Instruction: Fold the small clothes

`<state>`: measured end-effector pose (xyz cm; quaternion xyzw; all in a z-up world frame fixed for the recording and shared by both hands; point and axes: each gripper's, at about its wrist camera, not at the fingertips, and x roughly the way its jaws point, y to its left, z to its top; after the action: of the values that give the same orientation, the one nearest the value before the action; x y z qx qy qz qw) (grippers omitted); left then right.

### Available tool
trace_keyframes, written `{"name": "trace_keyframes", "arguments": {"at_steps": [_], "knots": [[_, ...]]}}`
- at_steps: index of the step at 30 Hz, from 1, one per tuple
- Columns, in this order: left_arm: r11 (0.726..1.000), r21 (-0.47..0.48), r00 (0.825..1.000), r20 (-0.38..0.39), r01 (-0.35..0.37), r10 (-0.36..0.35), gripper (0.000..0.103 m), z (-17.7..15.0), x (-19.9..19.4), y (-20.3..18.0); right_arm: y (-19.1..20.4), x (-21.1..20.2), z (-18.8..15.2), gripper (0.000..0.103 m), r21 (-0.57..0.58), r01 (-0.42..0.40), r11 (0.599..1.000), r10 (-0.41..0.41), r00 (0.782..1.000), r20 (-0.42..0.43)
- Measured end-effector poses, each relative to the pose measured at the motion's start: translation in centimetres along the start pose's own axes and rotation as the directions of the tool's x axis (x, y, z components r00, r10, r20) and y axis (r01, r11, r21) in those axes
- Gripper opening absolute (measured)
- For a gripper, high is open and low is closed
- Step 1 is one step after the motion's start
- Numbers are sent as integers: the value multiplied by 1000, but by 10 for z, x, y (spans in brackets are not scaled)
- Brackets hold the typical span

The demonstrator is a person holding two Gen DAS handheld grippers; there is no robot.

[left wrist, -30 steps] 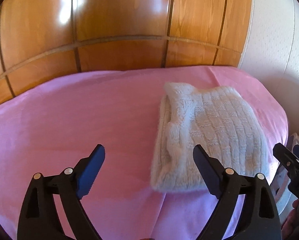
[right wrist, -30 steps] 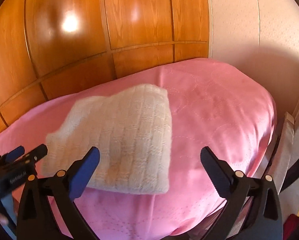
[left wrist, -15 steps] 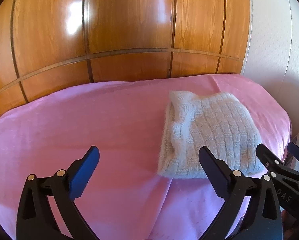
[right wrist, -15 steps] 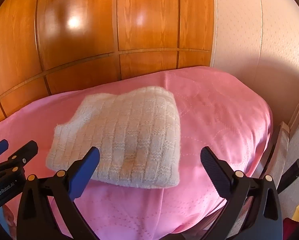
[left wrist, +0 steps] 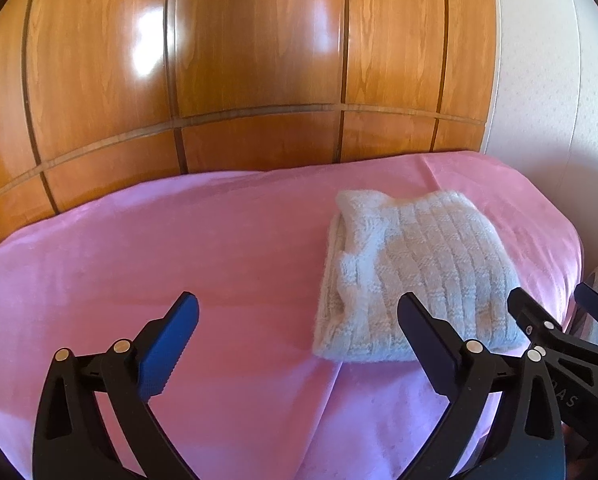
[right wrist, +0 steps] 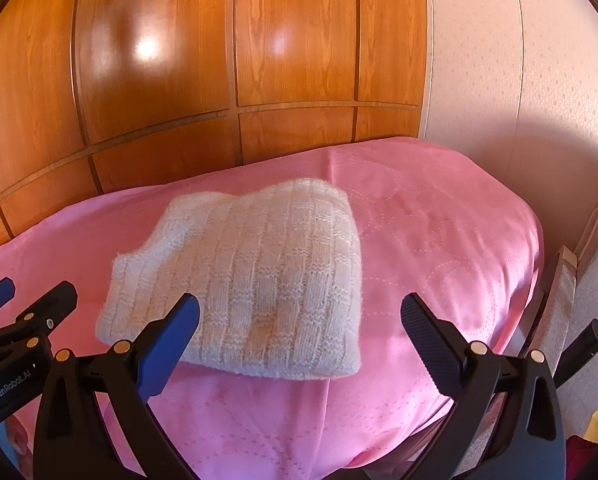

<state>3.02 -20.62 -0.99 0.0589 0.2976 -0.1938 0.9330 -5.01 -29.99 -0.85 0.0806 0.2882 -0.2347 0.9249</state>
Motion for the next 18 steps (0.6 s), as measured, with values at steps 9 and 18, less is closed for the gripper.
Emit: {"name": "trace_keyframes", "arguments": {"at_steps": [9,18], "knots": [[1000,-6,1000,-3,4,-4,99,1,0,-3,-2,3,1,100,3,-6,1000,6,1000,-7],[1000,-6,1000,-1,6,-6,98,1,-2,-5,-2,7,1,100,-3,-13,1000,12,1000,-15]]}}
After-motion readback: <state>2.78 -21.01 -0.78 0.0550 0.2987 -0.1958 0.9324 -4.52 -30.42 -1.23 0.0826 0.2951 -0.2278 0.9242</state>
